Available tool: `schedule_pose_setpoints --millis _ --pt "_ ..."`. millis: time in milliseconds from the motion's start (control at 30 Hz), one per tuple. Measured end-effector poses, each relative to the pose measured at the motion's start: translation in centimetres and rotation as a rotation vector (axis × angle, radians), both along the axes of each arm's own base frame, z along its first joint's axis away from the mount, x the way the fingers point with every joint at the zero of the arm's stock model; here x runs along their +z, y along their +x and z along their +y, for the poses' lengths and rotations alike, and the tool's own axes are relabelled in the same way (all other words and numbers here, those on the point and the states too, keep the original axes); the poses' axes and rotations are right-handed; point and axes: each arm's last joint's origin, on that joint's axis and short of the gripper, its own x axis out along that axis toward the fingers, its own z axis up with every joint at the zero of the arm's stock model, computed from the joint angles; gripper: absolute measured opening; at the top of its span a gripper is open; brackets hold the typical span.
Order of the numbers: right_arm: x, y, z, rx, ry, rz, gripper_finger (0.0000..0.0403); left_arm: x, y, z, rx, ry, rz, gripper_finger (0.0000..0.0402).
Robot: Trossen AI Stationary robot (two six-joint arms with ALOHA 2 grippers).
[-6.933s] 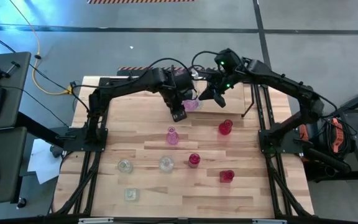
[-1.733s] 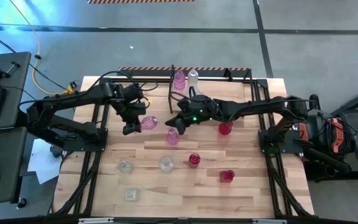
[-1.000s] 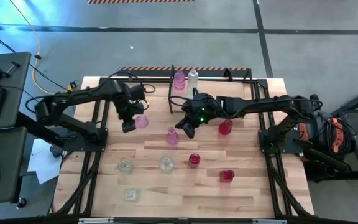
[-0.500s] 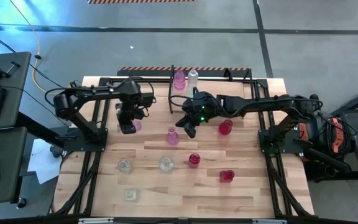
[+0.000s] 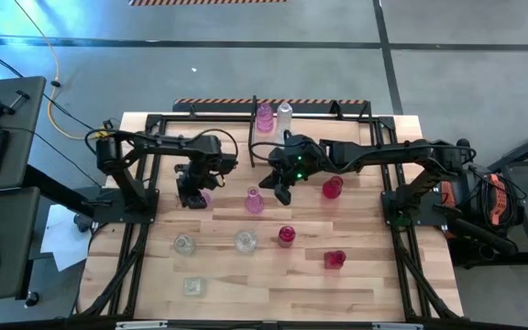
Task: Sort vases onto shelf
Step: Align the violet vase with the other violet vase on the shelf
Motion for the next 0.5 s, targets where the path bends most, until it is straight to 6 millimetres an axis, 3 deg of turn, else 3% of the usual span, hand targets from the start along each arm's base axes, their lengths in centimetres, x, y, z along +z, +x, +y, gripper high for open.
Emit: schedule_pose_setpoints --millis 500 --pt "1.3 -1.1 0.2 0.016 0.008 -0.011 0.0000 -4.7 2.0 -1.5 -0.026 -0.082 0.131 0.0112"
